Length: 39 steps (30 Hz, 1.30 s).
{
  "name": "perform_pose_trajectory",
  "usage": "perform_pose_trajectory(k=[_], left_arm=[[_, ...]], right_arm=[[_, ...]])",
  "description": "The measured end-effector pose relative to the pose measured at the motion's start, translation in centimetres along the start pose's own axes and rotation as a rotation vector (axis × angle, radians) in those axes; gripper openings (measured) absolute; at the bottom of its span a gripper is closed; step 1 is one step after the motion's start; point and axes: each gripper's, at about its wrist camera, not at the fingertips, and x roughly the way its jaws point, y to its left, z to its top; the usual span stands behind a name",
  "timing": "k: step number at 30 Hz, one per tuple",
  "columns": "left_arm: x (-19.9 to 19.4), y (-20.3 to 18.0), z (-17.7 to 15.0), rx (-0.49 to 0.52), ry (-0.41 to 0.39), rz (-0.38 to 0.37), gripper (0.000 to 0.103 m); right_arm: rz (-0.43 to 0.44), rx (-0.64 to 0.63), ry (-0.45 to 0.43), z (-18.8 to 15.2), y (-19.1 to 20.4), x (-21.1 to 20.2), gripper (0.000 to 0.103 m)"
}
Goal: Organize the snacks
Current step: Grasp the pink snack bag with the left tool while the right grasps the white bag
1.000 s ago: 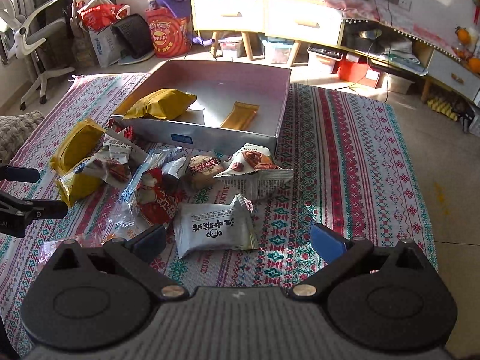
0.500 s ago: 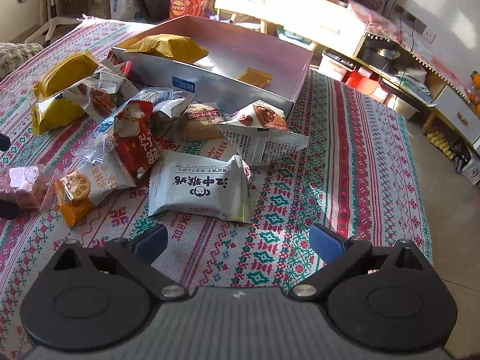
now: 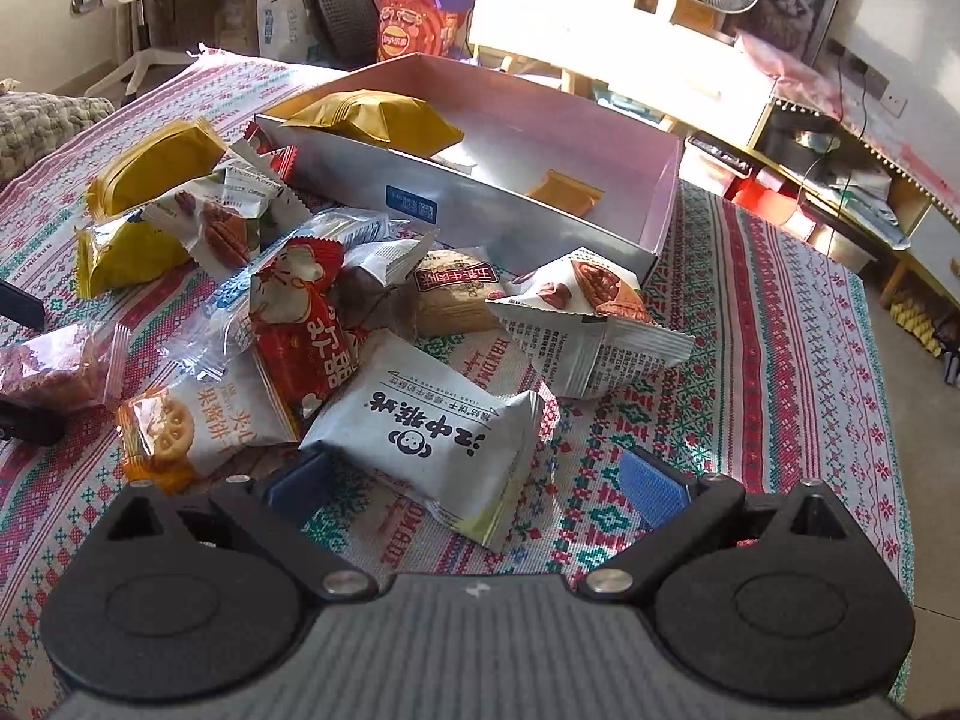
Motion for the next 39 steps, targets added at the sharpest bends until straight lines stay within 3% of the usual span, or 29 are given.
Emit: perform_pose_trajectory(k=[4,11,17,24,29,34,36,39], left_arm=[[-0.3,0.6,0.0,-0.028,-0.009,0.015,0.078],[-0.6,1.1,0.1,-0.052,-0.015,0.02,0.063],[-1.2,0.9,0.0,-0.052,-0.009,0.011,0.052],[-0.8,0.4,0.3,-0.032,-0.002,0.007,0.046],[-0.5,0.3,0.4,-0.028,-0.007,0.002,0.048],[-0.4,0.1,0.6,-0.011,-0.002,0.002,0.048],[-0.4,0.2,0.6,-0.013,0.002,0.002,0.048],[-0.4,0.1,0.7,-0.013,0.005,-0.001,0.042]], right_arm=[[0.035,0.002,-0.008,0.6,0.1,0.4,0.098],[0.127,-0.007,-0.007,1.0,0.8,0.0,0.069],[0.156,0.009,0.031,0.9,0.9,-0.8,0.055],[0.17,-0.006,0.102,1.0,1.6,-1.6,0.055],[0.164,-0.044,0.098,0.9,2.7,-1.6,0.067],[0.171,-0.02,0.11,1.0,2.4,-1.2,0.071],[0.183,-0.01,0.112,1.1,2.2,-1.1,0.068],[0.204,-0.018,0.114,1.4,2.5,-1.4,0.045]])
